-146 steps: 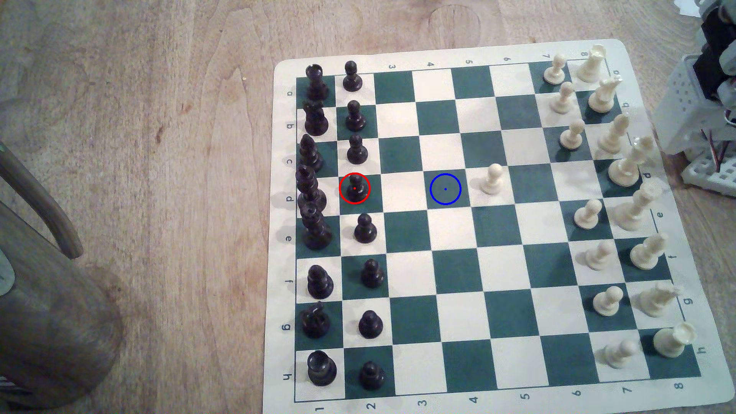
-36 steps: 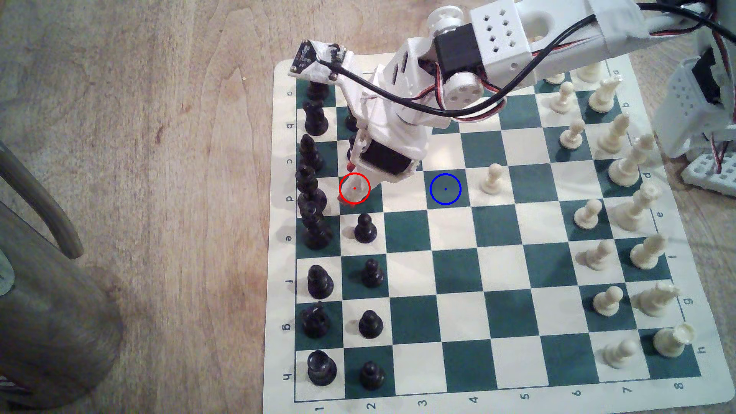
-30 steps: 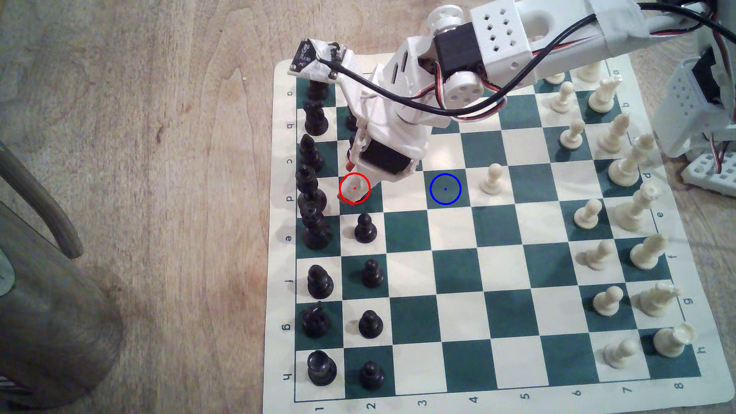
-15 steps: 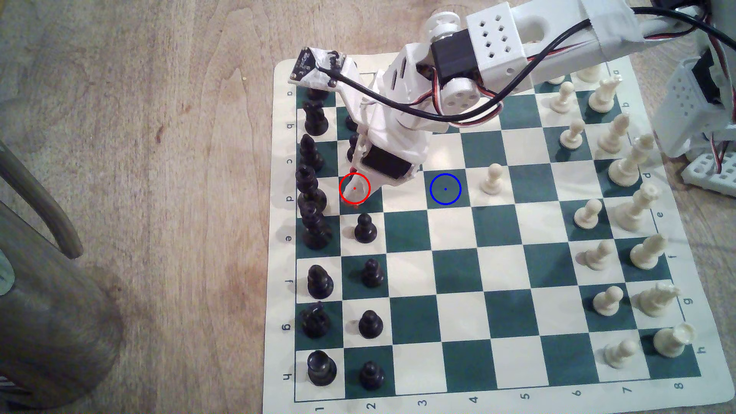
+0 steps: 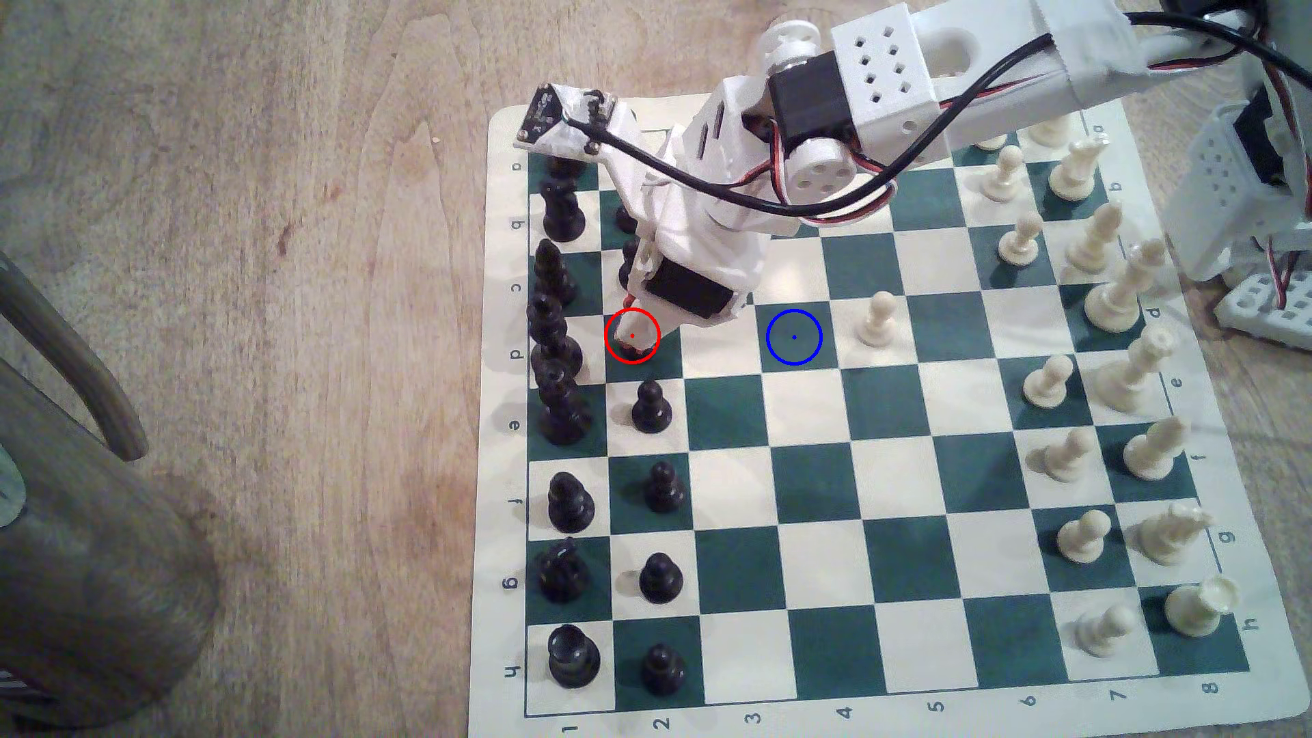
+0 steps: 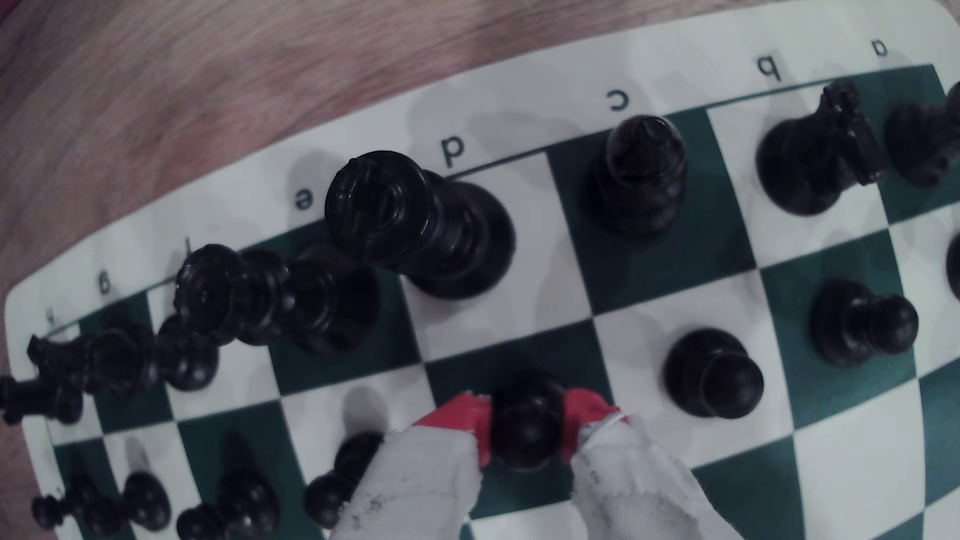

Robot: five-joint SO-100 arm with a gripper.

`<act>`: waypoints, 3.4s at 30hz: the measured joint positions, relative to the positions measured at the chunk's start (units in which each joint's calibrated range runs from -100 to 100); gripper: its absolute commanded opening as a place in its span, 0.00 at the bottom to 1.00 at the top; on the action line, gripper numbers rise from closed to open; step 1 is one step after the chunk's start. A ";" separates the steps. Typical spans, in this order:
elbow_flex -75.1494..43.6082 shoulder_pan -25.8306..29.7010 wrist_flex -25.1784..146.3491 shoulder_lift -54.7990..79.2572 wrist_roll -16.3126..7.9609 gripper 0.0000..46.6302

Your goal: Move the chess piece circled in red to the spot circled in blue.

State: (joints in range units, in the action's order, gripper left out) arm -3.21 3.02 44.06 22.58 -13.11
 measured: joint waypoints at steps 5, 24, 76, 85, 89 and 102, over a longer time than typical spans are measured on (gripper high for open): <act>0.00 0.00 0.00 0.00 0.00 0.07; -1.36 1.62 6.22 -4.44 0.88 0.00; 42.93 2.43 -3.43 -33.26 2.64 0.00; 44.83 2.65 -5.34 -31.00 2.88 0.00; 44.83 2.65 -6.14 -30.67 2.88 0.00; 44.83 1.33 -7.01 -30.67 4.00 0.02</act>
State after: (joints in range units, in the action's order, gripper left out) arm 41.62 4.35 37.05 -8.09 -9.11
